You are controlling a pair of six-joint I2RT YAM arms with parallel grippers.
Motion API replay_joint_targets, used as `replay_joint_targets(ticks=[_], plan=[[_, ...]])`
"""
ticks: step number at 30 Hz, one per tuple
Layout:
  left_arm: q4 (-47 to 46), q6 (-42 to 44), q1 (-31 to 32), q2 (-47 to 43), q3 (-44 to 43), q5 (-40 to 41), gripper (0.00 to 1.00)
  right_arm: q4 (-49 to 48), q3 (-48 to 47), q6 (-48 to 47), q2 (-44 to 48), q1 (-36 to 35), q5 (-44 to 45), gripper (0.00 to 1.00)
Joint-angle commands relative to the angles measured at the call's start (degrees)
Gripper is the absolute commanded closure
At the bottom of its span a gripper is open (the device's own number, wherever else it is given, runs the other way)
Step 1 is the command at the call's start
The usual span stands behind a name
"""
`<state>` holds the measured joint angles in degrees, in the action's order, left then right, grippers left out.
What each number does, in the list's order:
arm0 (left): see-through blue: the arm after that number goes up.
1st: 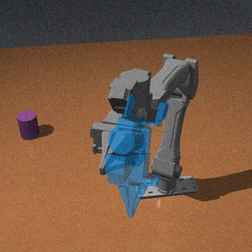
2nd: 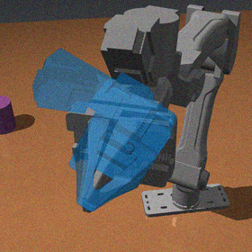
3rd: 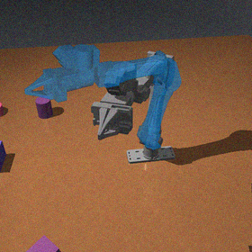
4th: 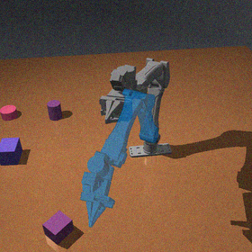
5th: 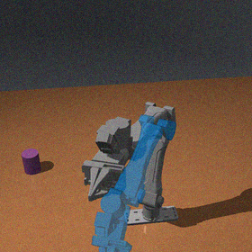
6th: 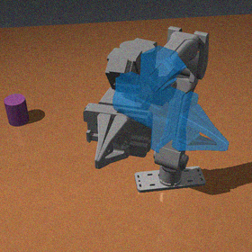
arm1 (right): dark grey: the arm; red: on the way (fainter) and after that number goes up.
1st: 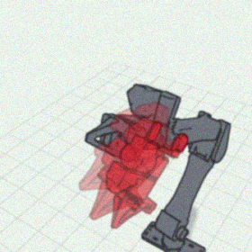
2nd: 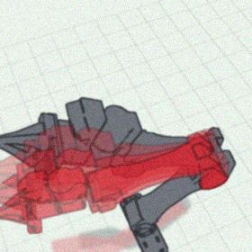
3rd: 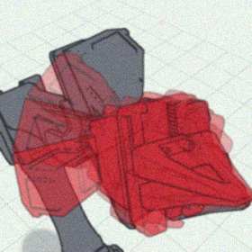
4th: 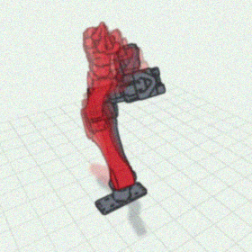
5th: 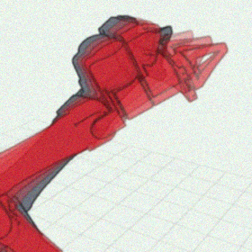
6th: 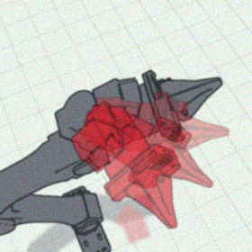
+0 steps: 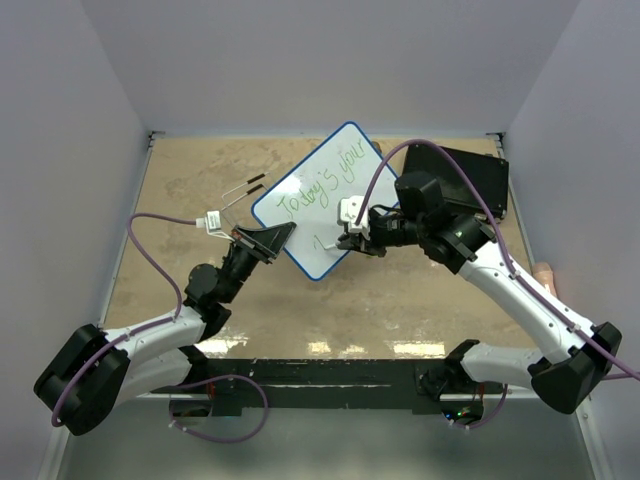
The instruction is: Write a sentence on the whiteboard
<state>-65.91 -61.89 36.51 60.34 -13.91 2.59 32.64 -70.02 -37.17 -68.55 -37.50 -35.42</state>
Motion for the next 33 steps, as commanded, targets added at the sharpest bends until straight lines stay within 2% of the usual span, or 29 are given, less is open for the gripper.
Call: replay_joint_targets(ticks=[1,21,33], plan=[[-11.5,-1.0,0.3,-1.8,-3.8,1.1,1.0,3.7,1.1,-2.3,1.7,-0.2,1.2,1.0],[-12.1,-1.0,0.3,-1.4,-3.4,1.1,1.0,-3.8,-1.5,3.0,-1.0,-0.2,-0.2,1.0],[-12.4,-1.0,0.3,-1.3,-3.2,1.1,1.0,-2.2,-2.1,2.3,-2.2,-0.3,-4.5,1.0]])
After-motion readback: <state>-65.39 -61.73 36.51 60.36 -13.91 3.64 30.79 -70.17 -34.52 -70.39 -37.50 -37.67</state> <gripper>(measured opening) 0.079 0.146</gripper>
